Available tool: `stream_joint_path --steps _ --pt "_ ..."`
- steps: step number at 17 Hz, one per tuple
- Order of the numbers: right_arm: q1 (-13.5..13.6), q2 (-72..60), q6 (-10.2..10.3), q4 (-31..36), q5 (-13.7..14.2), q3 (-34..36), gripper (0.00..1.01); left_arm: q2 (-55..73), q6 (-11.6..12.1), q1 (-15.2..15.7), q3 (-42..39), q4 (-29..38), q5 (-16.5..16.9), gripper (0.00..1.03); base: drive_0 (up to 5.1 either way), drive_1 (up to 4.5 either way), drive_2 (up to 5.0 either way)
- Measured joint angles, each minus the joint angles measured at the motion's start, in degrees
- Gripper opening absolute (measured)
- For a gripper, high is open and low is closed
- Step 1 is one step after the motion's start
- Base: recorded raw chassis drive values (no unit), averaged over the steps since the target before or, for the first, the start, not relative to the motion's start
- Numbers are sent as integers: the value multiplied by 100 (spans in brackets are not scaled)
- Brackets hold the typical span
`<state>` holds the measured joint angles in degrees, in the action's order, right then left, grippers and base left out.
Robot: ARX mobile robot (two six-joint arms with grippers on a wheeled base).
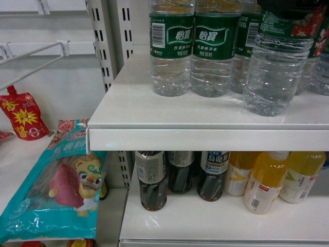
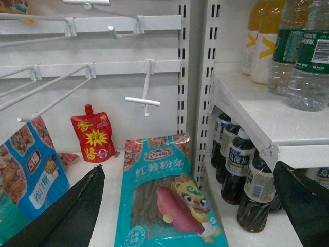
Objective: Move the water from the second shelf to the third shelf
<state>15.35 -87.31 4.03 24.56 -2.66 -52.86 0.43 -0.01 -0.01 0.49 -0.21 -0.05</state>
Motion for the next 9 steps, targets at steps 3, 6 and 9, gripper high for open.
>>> stream_joint_path --steps 3,6,9 --pt "-13 0 0 9 -39 0 43 0 0 0 0 2 0 98 0 0 0" --pt "-79 -4 -2 28 -72 13 67 0 0 0 0 0 2 98 0 0 0" --pt "-79 7 -2 122 -116 11 99 0 2 0 0 2 2 98 0 0 0"
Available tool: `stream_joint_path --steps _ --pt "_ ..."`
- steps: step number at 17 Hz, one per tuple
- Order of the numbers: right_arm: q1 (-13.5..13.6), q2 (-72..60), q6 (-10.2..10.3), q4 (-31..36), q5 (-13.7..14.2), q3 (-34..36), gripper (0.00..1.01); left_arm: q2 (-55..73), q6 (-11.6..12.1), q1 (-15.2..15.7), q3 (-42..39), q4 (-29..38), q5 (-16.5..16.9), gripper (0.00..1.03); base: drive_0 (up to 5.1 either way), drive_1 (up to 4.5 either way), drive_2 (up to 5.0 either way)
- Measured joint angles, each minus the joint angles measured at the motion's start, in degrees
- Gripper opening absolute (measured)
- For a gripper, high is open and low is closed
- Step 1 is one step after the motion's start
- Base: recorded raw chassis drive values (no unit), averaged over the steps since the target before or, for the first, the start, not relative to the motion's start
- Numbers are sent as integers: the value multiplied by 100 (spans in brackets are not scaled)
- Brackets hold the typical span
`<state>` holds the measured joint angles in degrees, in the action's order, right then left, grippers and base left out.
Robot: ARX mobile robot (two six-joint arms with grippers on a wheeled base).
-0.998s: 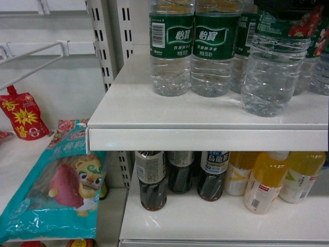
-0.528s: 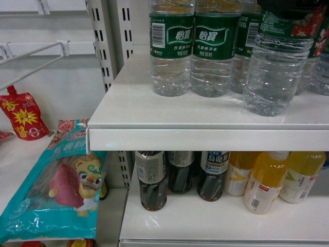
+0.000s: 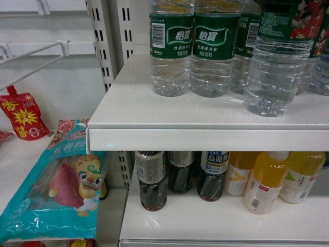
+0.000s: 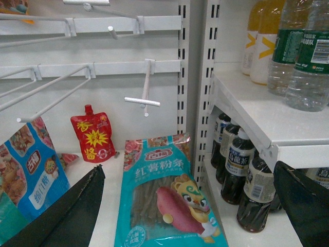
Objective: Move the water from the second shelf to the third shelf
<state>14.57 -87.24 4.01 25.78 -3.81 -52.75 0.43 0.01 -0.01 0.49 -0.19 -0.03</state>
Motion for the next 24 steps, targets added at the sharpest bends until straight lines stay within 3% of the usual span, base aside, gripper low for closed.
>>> stream_joint_path --steps 8,10,17,19,20,21,22,24 --pt "-7 160 0 -105 -63 57 98 0 -2 0 0 0 -2 98 0 0 0" --pt "-39 538 0 -175 -188 278 98 0 -2 0 0 0 0 98 0 0 0" --pt "-498 2859 28 -737 -852 2015 98 0 -2 0 0 -2 0 98 0 0 0" --pt "-688 3563 142 -914 -811 2417 97 0 -2 0 0 -2 -2 98 0 0 0" --pt "-612 4380 -142 -468 529 3036 79 0 -2 0 0 -2 0 98 0 0 0" --pt "-1132 5292 -267 -892 669 3694 60 0 -2 0 0 -2 -2 98 0 0 0" --pt "-1475 5694 -302 -964 505 4009 49 0 -2 0 0 0 0 98 0 0 0" --pt "-1447 6118 -361 -857 376 4363 25 0 -2 0 0 0 -2 98 0 0 0"
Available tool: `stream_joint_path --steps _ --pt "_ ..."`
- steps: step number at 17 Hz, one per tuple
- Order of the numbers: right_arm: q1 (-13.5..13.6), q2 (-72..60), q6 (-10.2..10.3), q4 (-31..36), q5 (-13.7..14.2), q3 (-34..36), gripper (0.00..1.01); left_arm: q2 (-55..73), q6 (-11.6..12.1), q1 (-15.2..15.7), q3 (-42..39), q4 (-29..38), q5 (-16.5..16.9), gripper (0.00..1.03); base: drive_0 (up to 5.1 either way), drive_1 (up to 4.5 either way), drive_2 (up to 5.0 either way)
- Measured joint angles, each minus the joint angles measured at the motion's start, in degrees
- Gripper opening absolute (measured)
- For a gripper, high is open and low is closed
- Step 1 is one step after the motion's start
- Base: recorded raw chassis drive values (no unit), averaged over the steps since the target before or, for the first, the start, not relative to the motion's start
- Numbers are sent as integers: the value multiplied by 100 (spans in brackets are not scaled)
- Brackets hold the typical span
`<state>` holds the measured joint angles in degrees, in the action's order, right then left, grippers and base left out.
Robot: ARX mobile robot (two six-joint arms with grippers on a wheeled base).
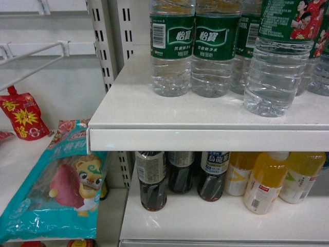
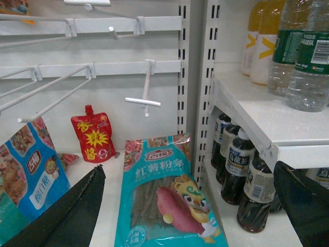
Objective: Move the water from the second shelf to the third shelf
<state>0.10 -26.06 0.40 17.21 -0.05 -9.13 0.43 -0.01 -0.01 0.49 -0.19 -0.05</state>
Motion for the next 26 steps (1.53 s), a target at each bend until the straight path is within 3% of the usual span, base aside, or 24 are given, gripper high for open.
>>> stream_joint_path --steps 6,17,18,19,26 --pt "-11 304 -11 -96 4 269 2 0 0 0 0 -2 4 98 0 0 0" --pt "-11 1593 -26 -708 4 844 2 0 0 0 0 -2 0 98 0 0 0" --pt "-11 1821 -26 -1021 4 833 2 0 0 0 0 0 2 98 0 0 0" --pt "-11 2435 -26 -1784 4 839 2 0 0 0 0 -2 -4 98 0 0 0" --pt "-11 2583 -26 -1744 9 839 2 0 0 0 0 0 0 98 0 0 0"
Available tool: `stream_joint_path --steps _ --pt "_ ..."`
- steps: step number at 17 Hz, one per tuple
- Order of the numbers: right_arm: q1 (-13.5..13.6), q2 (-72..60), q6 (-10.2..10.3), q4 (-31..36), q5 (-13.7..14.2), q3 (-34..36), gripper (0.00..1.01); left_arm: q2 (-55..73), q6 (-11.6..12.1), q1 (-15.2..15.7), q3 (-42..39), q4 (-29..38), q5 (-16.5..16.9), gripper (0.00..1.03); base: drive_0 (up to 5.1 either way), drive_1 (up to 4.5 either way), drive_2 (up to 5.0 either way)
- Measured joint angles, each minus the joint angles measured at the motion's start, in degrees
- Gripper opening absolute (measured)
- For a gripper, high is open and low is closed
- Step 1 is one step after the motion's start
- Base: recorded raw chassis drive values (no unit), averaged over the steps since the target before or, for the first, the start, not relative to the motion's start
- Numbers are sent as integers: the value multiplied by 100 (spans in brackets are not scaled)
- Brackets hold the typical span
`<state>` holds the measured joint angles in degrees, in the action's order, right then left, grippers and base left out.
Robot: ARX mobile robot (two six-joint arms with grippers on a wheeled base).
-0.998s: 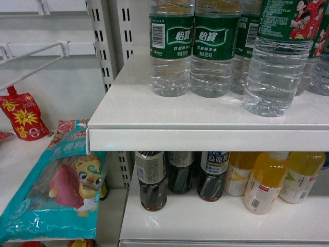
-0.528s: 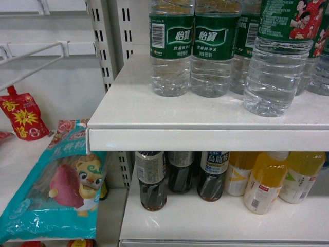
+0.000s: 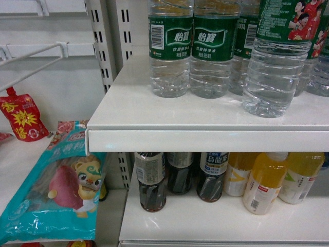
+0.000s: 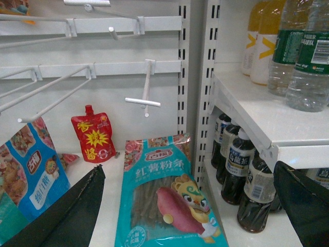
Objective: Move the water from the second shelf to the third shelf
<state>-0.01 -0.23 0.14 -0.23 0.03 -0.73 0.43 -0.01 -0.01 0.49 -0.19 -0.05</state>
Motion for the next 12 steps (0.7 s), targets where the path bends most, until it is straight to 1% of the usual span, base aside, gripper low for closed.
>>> stream_joint_path --steps 4,6,9,12 --pt "0 0 -4 0 -2 0 2 0 0 0 0 0 2 98 0 0 0" --pt "0 0 -2 0 -2 0 6 0 0 0 0 0 2 98 0 0 0" --pt "0 0 -2 2 -2 0 37 0 0 0 0 0 2 98 0 0 0" --pt "0 0 -2 0 -2 0 65 0 0 0 0 0 2 98 0 0 0"
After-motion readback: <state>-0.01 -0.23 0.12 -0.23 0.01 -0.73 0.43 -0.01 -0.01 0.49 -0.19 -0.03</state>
